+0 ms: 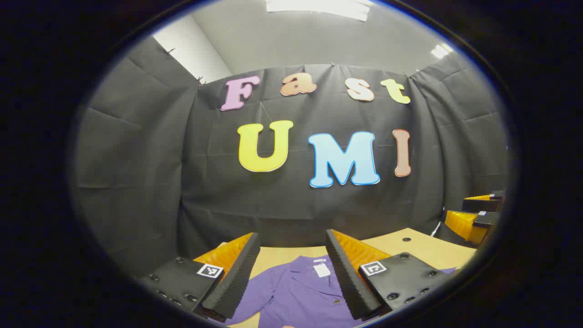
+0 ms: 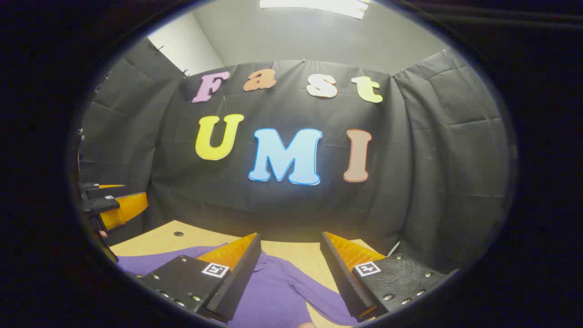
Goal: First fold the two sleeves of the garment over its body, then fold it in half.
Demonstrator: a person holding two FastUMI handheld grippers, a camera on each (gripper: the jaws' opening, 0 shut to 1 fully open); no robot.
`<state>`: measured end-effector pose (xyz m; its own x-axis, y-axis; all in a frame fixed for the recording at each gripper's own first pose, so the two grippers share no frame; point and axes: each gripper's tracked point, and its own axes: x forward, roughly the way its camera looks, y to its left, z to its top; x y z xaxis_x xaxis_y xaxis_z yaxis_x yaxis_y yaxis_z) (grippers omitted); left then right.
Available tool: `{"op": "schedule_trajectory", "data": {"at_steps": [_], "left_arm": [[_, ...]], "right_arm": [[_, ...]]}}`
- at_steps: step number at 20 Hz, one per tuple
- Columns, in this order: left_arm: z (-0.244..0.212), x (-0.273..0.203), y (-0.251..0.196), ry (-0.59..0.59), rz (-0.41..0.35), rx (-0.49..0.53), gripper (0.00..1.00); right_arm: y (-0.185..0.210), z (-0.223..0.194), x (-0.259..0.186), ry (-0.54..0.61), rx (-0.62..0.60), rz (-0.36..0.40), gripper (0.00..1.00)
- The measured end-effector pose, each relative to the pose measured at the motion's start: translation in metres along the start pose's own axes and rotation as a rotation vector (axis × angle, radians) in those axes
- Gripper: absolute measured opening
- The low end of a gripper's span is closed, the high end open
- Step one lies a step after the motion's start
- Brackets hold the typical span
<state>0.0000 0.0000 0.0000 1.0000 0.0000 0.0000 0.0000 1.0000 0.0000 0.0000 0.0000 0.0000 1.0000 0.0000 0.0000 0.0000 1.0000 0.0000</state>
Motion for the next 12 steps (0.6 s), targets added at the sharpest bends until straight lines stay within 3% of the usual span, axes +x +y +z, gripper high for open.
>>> {"op": "schedule_trajectory", "data": {"at_steps": [12], "left_arm": [[0.004,-0.001,0.002,-0.023,-0.008,0.037,0.94]], "right_arm": [[-0.02,-0.003,-0.01,0.003,-0.052,-0.068,0.84]]}}
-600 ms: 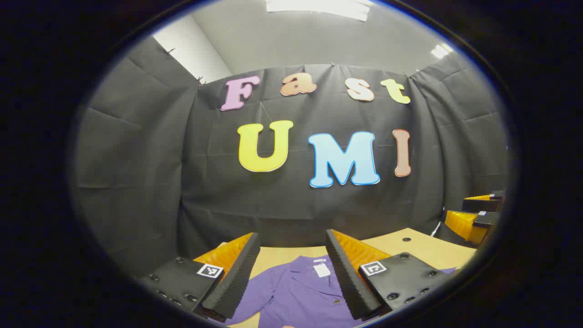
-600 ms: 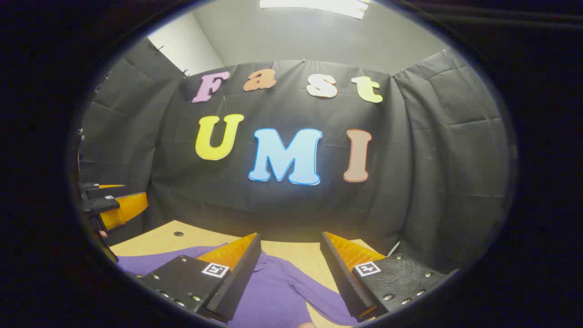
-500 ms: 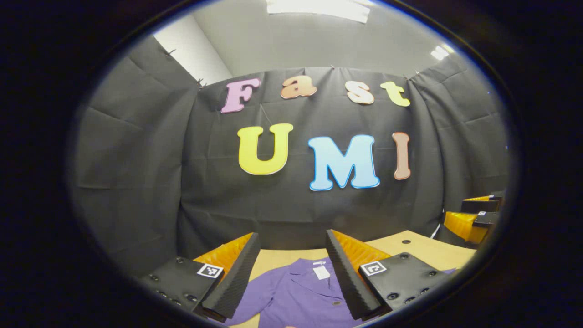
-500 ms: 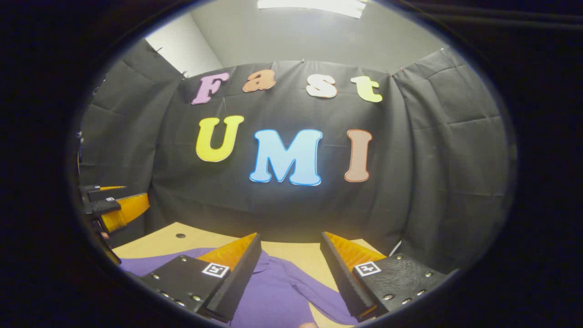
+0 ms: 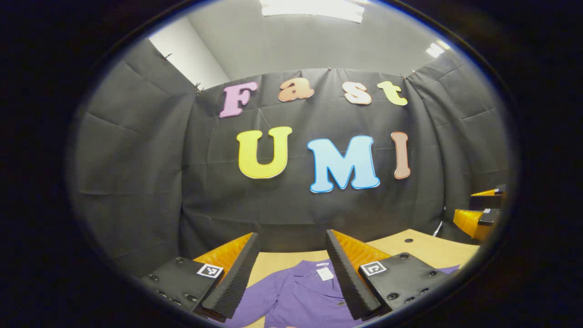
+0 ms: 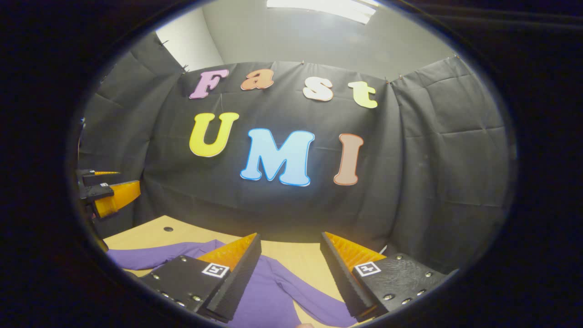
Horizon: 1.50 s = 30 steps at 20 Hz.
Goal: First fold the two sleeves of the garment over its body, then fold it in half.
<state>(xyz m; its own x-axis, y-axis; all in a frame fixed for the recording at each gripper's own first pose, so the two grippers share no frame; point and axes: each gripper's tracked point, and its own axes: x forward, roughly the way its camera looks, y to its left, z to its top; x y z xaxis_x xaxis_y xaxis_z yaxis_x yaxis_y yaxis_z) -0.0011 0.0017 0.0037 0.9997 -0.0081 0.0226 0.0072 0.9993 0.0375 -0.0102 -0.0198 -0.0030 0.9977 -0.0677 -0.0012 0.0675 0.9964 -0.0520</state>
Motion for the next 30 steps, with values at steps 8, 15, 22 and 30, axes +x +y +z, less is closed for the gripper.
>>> {"op": "schedule_trajectory", "data": {"at_steps": [8,15,22,30], "left_arm": [[-0.003,0.002,-0.001,0.017,-0.004,0.015,0.94],[-0.023,0.008,0.002,0.064,0.007,0.01,0.94],[-0.029,0.03,-0.001,0.082,0.021,0.013,0.94],[-0.043,0.038,-0.002,0.106,0.03,0.016,0.94]], "right_arm": [[-0.008,-0.014,0.008,0.053,0.033,-0.017,0.84],[-0.044,-0.069,0.013,0.218,0.055,-0.129,0.85],[-0.101,-0.155,0.01,0.47,0.122,-0.275,0.85],[-0.157,-0.275,-0.023,0.808,0.297,-0.439,0.85]]}}
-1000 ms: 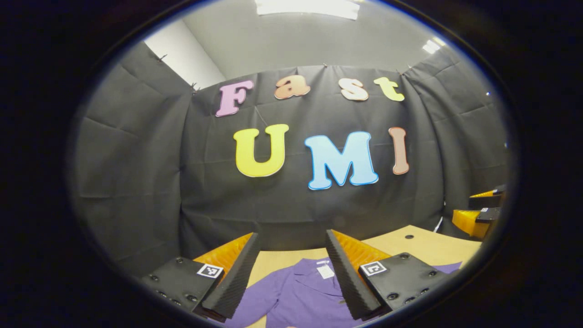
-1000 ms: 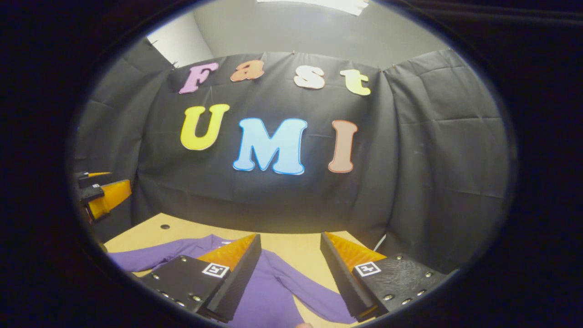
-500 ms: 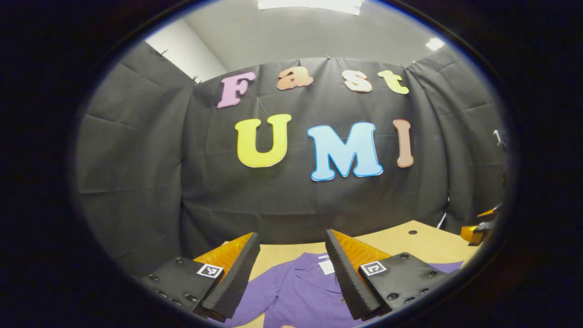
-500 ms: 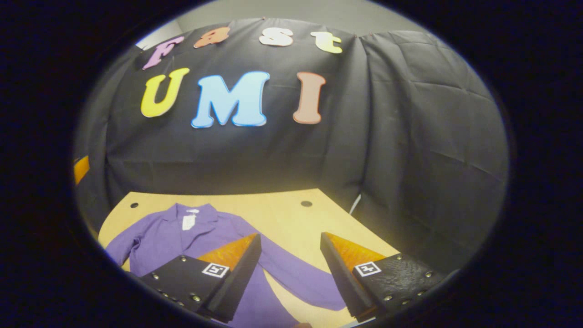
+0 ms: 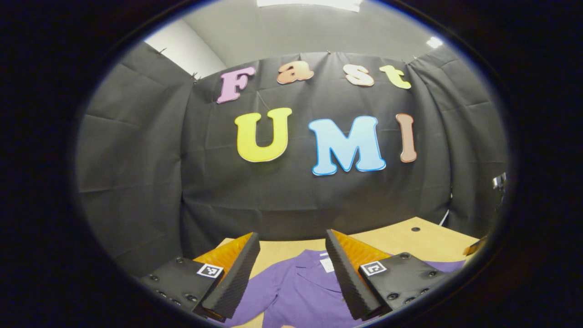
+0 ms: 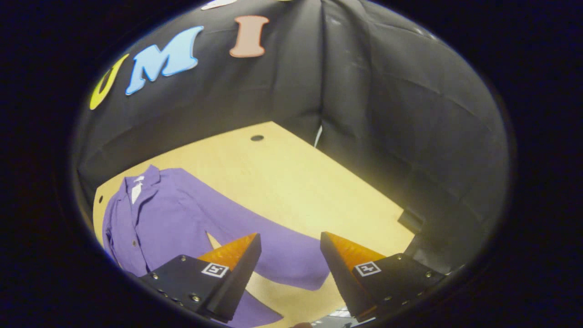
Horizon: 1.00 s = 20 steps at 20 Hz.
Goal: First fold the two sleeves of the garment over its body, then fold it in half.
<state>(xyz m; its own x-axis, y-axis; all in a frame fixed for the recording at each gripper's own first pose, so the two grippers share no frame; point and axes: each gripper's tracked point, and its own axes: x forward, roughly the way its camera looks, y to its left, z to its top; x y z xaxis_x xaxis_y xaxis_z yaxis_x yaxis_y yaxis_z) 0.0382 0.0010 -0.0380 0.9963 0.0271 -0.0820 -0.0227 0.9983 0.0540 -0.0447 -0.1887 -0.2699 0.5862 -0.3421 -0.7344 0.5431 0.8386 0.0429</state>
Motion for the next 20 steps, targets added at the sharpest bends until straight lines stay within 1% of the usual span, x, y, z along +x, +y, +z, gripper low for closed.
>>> {"op": "schedule_trajectory", "data": {"at_steps": [2,6,9,10,14,16,17,18,19,20], "left_arm": [[-0.001,0.0,0.003,0.002,0.006,0.004,0.94],[-0.007,0.001,0.005,0.016,0.018,-0.001,0.94],[-0.012,0.0,0.007,0.027,0.029,0.003,0.94],[-0.015,0.0,0.008,0.033,0.031,0.0,0.94],[-0.022,-0.004,0.012,0.052,0.048,-0.009,0.94],[-0.02,-0.006,0.015,0.046,0.062,-0.002,0.94],[-0.019,-0.007,0.017,0.041,0.065,-0.001,0.94],[-0.019,-0.007,0.018,0.041,0.067,-0.001,0.94],[-0.019,-0.008,0.02,0.041,0.07,-0.002,0.94],[-0.021,-0.008,0.021,0.04,0.072,-0.004,0.94]], "right_arm": [[-0.014,-0.016,0.015,0.062,0.023,-0.035,0.85],[-0.035,-0.042,0.037,0.159,0.023,-0.097,0.85],[-0.045,-0.049,0.047,0.211,0.008,-0.148,0.85],[-0.045,-0.052,0.051,0.223,0.008,-0.154,0.85],[-0.04,-0.063,0.064,0.277,0.033,-0.129,0.85],[-0.038,-0.064,0.066,0.281,0.03,-0.12,0.87],[-0.034,-0.069,0.065,0.302,0.04,-0.098,0.86],[-0.028,-0.069,0.067,0.307,0.077,-0.071,0.9],[-0.024,-0.067,0.067,0.309,0.12,-0.059,0.84],[-0.024,-0.068,0.066,0.323,0.145,-0.052,0.7]]}}
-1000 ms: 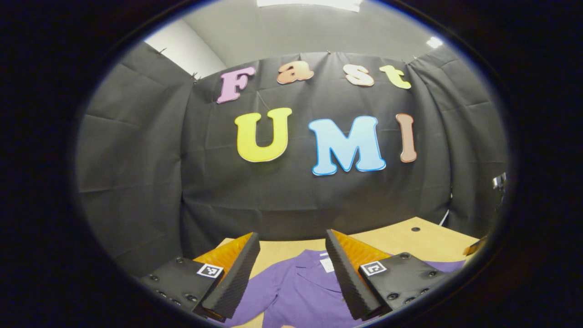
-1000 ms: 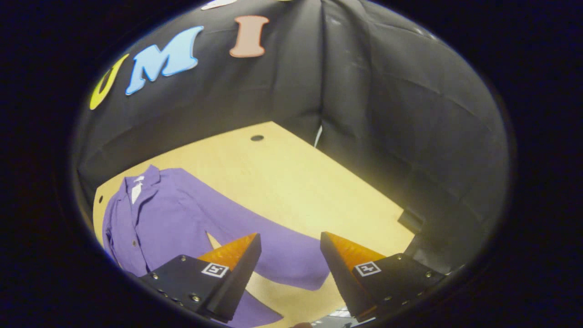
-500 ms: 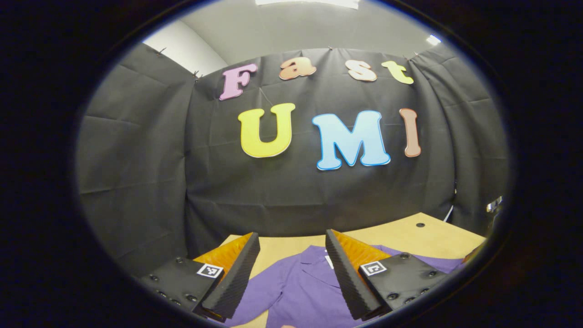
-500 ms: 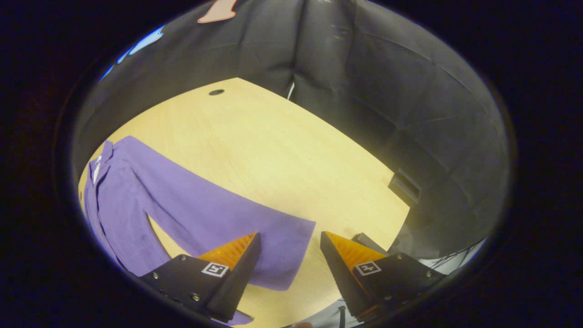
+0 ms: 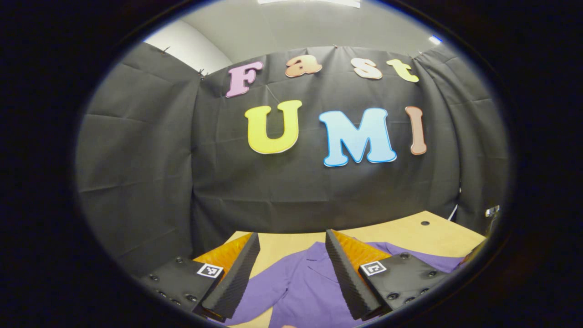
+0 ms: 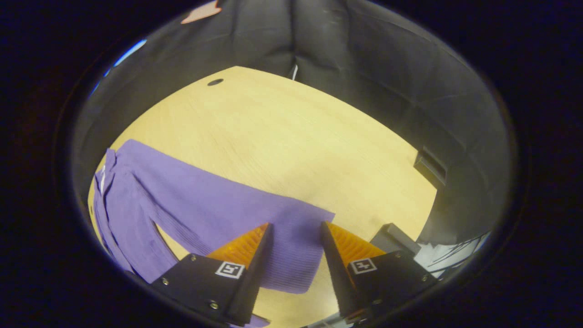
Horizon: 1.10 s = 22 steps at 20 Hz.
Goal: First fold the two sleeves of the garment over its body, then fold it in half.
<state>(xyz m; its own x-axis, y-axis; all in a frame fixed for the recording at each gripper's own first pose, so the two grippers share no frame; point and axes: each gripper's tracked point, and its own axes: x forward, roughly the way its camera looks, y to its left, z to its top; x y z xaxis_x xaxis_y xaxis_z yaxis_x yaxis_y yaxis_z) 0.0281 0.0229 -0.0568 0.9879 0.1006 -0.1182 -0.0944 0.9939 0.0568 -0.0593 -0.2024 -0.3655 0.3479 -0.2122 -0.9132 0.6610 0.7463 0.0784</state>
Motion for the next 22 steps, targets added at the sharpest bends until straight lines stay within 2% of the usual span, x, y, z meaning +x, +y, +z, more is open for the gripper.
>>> {"op": "schedule_trajectory", "data": {"at_steps": [1,2,3,4,6,7,11,16,18,22], "left_arm": [[-0.001,0.001,0.001,0.0,0.002,-0.005,0.94],[-0.002,0.0,0.001,0.0,0.001,-0.013,0.94],[-0.002,0.0,-0.001,0.001,-0.001,-0.018,0.94],[-0.002,0.0,-0.001,0.0,-0.003,-0.021,0.94],[-0.003,-0.002,0.001,-0.006,-0.002,-0.02,0.94],[-0.002,-0.003,0.003,-0.008,-0.001,-0.022,0.94],[-0.003,-0.007,0.011,-0.011,0.004,-0.025,0.94],[0.002,-0.012,0.02,-0.027,0.008,-0.024,0.94],[0.002,-0.014,0.024,-0.031,0.006,-0.028,0.94],[-0.007,-0.014,0.037,-0.012,0.011,-0.05,0.94]], "right_arm": [[0.0,0.0,-0.001,0.006,-0.006,0.004,0.66],[-0.001,0.001,0.001,0.002,-0.042,0.018,0.58],[0.005,0.002,0.002,-0.004,-0.028,0.04,0.63],[0.007,0.0,0.002,-0.013,-0.006,0.039,0.14],[0.009,-0.001,0.003,-0.017,-0.002,0.04,0.13],[0.01,0.003,0.001,-0.026,-0.016,0.037,0.05],[0.012,0.009,-0.005,-0.063,-0.056,0.06,0.01],[0.039,0.029,-0.046,-0.137,-0.038,0.168,0.01],[0.058,0.043,-0.071,-0.184,-0.033,0.237,0.01],[0.103,0.077,-0.132,-0.32,-0.107,0.351,0.01]]}}
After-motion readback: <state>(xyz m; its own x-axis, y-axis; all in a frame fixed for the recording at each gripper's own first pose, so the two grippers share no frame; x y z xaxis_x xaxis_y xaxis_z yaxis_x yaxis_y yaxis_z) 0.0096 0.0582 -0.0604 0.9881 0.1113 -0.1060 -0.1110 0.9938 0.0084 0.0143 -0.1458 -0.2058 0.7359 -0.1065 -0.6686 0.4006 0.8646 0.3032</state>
